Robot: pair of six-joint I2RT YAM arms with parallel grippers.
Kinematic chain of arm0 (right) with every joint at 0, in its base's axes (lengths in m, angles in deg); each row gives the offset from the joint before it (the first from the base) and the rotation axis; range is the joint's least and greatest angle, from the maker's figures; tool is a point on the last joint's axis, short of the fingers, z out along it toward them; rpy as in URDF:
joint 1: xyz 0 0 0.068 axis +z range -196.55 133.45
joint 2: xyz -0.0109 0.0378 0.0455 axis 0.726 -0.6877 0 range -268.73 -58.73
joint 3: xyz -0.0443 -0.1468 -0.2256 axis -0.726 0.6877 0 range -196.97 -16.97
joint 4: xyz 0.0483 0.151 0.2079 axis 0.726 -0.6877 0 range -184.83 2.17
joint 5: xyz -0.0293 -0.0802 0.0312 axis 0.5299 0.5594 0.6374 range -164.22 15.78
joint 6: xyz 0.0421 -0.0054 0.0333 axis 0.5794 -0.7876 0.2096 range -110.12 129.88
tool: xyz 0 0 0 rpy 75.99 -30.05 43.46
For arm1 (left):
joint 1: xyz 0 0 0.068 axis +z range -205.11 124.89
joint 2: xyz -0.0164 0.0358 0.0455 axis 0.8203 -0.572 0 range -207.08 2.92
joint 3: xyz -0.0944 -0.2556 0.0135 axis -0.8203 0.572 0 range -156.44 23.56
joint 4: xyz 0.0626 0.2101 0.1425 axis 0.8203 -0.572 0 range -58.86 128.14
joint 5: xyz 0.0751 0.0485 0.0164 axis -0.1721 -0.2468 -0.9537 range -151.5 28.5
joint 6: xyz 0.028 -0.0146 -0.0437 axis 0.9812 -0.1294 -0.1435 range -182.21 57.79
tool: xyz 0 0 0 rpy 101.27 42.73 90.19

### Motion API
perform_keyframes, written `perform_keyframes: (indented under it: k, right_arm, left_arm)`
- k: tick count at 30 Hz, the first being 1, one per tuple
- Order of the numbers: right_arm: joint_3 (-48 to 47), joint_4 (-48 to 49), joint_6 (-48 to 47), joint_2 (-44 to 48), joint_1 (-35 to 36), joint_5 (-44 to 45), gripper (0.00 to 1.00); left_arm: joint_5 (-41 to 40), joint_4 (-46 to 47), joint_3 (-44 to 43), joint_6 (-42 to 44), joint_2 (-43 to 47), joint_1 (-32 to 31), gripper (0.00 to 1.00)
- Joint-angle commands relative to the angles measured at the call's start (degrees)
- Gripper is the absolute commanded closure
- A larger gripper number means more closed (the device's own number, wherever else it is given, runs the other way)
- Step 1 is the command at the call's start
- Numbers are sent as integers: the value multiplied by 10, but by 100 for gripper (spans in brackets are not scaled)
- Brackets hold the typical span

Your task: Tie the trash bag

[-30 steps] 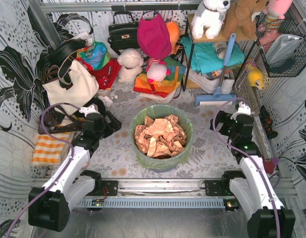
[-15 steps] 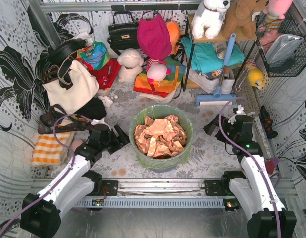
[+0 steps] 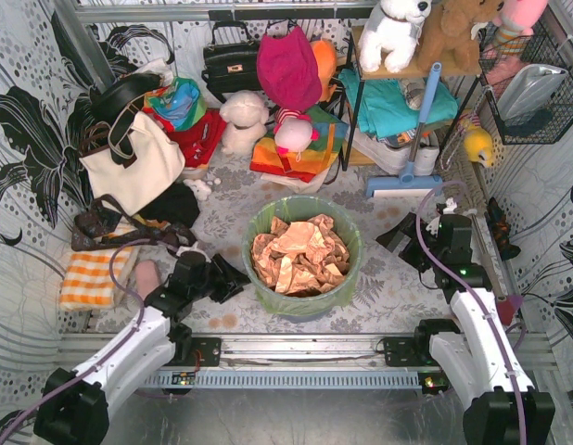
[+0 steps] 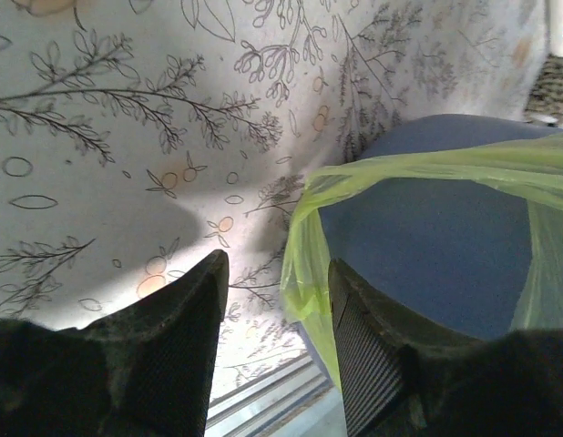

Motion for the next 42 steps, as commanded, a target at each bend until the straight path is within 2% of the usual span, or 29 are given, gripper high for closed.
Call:
perform_keyframes:
  k: [1,5,13,21,33,42]
  right_arm:
    - [5,-2,30,4,0,-22,12]
    - [3,3,34,18,0,-25,12]
    - [10,23,51,30,0,-35,12]
    - [14,26,62,34,0,-42,12]
    - [14,28,65,29,0,-44,11]
    - [5,36,58,33,0,-39,11]
  left_arm:
    - [42,125,46,-99,25,-3,44]
    - [49,183,88,-176,56,-3,43]
    - [41,188,115,-261,107,-6,38]
    - [32,140,100,-236,62,-10,31]
    - [62,282,136,-288,-16,-17,35]
    - [50,269,140,-286,-39,-24,30]
